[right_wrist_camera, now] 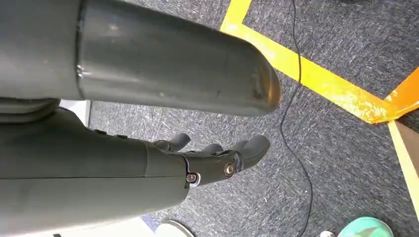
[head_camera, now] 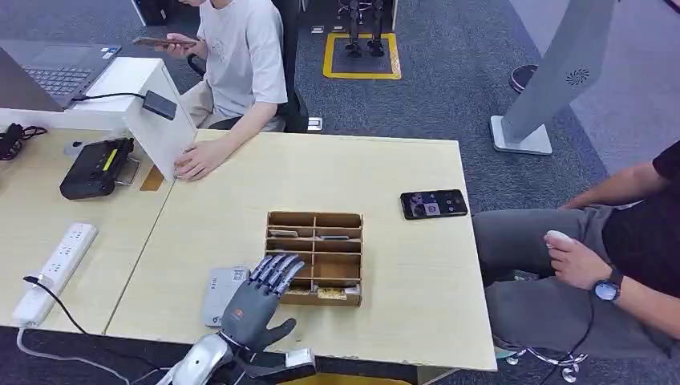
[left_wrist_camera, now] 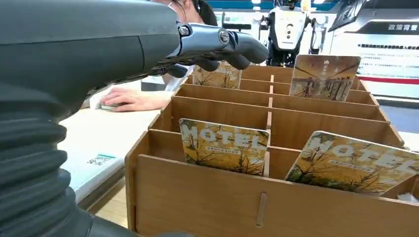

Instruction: Pass the card to the sensor for recognition and then transmit it.

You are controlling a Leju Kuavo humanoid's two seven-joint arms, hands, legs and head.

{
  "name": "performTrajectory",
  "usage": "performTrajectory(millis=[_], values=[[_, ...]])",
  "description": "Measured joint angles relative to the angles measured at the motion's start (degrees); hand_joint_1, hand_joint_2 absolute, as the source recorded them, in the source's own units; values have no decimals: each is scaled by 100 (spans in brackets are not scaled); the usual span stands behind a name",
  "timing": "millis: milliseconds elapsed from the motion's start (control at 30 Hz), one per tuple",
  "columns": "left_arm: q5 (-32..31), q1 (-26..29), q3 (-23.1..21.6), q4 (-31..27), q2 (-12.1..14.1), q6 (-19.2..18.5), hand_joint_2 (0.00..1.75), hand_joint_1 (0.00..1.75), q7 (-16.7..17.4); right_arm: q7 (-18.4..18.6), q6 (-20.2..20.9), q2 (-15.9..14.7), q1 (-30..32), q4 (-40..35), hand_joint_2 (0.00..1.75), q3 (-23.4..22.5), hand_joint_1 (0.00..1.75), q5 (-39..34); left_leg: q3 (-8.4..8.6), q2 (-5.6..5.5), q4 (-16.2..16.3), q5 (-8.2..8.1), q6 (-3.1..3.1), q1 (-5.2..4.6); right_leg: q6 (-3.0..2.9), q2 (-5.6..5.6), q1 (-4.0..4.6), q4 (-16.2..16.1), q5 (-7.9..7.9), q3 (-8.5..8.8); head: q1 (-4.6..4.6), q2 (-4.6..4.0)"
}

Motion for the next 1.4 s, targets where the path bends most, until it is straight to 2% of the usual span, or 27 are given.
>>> performTrajectory(millis=[300, 333, 367, 433, 467, 500, 600, 833, 933, 967, 1000, 1200, 1400], values=[[0, 0, 0, 0, -15, 0, 175, 0, -4, 0, 0, 0, 0, 0, 0, 0, 0, 0, 0, 0, 0, 0, 0, 0, 0, 0, 0, 0, 0, 0, 0, 0], [0, 0, 0, 0, -15, 0, 175, 19, -9, 0, -2, 0, 0, 0, 0, 0, 0, 0, 0, 0, 0, 0, 0, 0, 0, 0, 0, 0, 0, 0, 0, 2], [2, 0, 0, 0, -15, -2, 175, 49, -11, 0, -7, 0, 0, 0, 0, 0, 0, -2, 0, 0, 0, 0, 0, 0, 0, 0, 0, 0, 0, 0, 0, 2], [39, -2, 0, 7, -15, -22, 175, 54, -26, 0, -7, -2, -1, 0, 0, 2, 0, -2, 0, 0, 0, 0, 0, 0, 0, 0, 0, 0, 0, 0, 0, 2], [74, -2, 0, 11, -15, -39, 175, 136, -43, 0, -7, -2, -1, -2, 0, 2, 0, -6, 0, 0, 0, 0, 0, 0, 0, 0, 0, 0, 0, 0, 0, 0], [149, -1, 0, 13, -15, -42, 175, 150, -68, 15, -4, -2, -2, -2, 0, 5, 0, -11, 0, 0, 0, 0, 0, 0, 0, 0, 0, 0, 0, 0, 0, 0], [391, -1, 0, 35, -15, -57, 175, 154, -127, 17, -7, -9, -2, -4, 0, 5, 0, -28, 0, 0, 0, 0, 0, 0, 0, 0, 0, 0, 0, 0, 0, 2], [398, -1, 0, 35, -15, -57, 175, 155, -129, 17, -7, -9, -2, -4, 0, 4, 0, -31, 0, 0, 0, 0, 0, 0, 0, 0, 0, 0, 0, 0, 0, 0], [485, -2, 0, 50, -15, -55, 175, 141, -146, 17, -7, -33, -2, -4, 0, 7, 0, -35, 0, 0, 0, 0, 0, 0, 0, 0, 0, 0, 0, 1, 0, 2], [483, -14, 0, 52, -18, -59, 175, 152, -149, 17, -4, -37, -5, -7, 0, 7, 0, -46, 0, -1, 0, 0, 0, 0, 0, 0, 0, 0, 0, 2, 0, 2], [500, -29, 0, 70, -18, -98, 175, 175, -149, 20, -2, -37, -6, -20, 0, 7, 0, -72, 1, -1, 0, 0, 0, 0, 0, 0, 0, 0, 0, 3, 0, 2], [623, -37, 2, 81, -18, -101, 175, 175, -243, 66, 0, -44, -8, -26, 0, 13, 0, -107, 1, -2, 0, 0, 0, 0, 0, -1, 0, 0, 0, 3, 0, 0], [1326, -26, 77, -4, 26, -222, 175, 175, -533, 18, -15, -50, -1, -28, 0, 37, 0, -179, 0, -3, 0, 0, 0, 0, 0, -1, 0, 0, 0, 3, 0, 2]])
